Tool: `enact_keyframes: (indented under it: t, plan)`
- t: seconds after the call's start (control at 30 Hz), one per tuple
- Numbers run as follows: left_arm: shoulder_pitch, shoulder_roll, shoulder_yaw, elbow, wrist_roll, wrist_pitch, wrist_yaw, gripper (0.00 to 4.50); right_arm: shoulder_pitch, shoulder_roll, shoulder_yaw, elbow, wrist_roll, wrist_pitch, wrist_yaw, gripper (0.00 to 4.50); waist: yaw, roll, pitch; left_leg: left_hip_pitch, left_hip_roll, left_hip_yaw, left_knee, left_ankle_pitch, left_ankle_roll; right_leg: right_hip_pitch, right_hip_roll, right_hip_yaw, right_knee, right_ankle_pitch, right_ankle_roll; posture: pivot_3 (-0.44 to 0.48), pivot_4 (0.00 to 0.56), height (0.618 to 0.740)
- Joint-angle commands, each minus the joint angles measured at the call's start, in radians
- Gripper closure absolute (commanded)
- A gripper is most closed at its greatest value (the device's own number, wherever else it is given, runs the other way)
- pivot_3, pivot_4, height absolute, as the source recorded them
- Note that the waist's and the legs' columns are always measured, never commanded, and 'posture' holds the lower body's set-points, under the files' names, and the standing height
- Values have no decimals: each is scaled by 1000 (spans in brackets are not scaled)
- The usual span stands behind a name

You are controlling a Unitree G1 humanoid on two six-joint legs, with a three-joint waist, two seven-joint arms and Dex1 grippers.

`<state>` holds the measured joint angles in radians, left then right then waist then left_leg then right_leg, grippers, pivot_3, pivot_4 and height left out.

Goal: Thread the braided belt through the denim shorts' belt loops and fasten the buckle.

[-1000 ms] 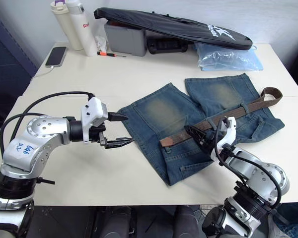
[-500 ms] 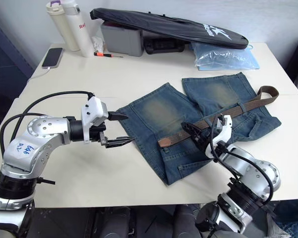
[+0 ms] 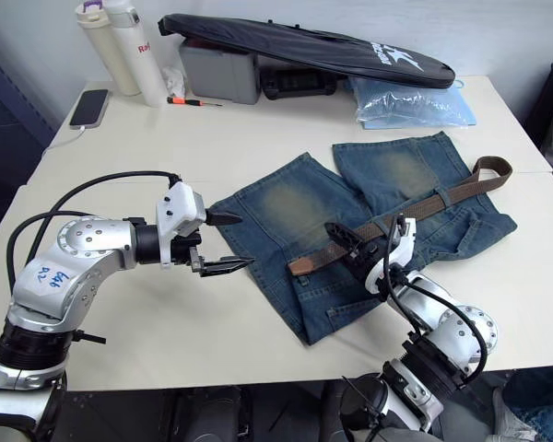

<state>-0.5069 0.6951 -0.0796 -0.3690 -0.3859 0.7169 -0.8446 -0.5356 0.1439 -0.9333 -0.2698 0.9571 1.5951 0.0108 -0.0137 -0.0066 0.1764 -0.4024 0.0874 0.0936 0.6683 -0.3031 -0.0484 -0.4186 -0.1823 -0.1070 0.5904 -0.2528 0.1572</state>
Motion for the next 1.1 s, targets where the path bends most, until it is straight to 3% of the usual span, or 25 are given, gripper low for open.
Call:
enact_keyframes:
  t: [0.03, 0.1, 0.2, 0.27, 0.47, 0.63, 0.97, 1.1]
  plan:
    - [-19, 7, 5, -10, 3, -20, -4, 0, 33, 43, -7, -7, 38, 17, -27, 153, 0, 0, 0, 0, 0, 0, -1, 0, 0, 0, 0, 0, 0, 0, 0, 0, 150, 739]
    - [-16, 8, 5, -11, 3, -22, -5, 0, 44, 36, -6, -11, 65, 19, -38, 153, 0, 0, 0, 0, 0, 0, -1, 0, 0, 0, 0, 0, 0, 0, 0, 0, 150, 739]
    - [-16, 6, 4, -9, 4, -24, -4, 0, 62, 19, 2, -9, 117, 19, -61, 891, 0, 0, 0, 0, 0, 0, -1, 1, 0, -1, 0, 0, 0, 0, -1, 0, 150, 739]
    - [-16, 5, 1, -7, 5, -27, -4, 0, 68, 16, 8, -7, 145, 19, -79, 1999, 0, 0, 0, 0, 0, 0, -2, 1, 0, -1, 0, 0, 0, 0, -1, 0, 150, 739]
    - [-19, 1, -6, -1, 6, -35, -3, 0, 80, 22, 40, 3, 188, 6, -126, 4453, -3, 0, 0, 0, 0, 0, -2, 1, 0, -2, 0, 0, 0, 0, -1, 0, 150, 739]
    - [-20, 3, -11, 3, 6, -43, -5, 0, 84, 4, 66, 5, 254, -79, -151, 4453, -8, 0, 0, 0, 0, 0, -2, 1, 0, -2, 0, 0, 0, 0, -1, 0, 150, 739]
    - [-24, 1, -20, 4, 6, -46, -7, 0, 170, -281, 274, -42, 217, -229, 53, 4453, -11, 1, 0, -1, 0, 1, -2, 1, 0, -3, 0, 0, 0, 0, -1, 0, 150, 739]
    - [-29, 5, -19, 10, 6, -46, -10, 0, 213, -317, 354, -38, 203, -302, 101, 4453, -11, 0, 0, -1, 0, 1, -2, 1, 0, -3, 0, 0, 0, 0, -1, 0, 150, 739]
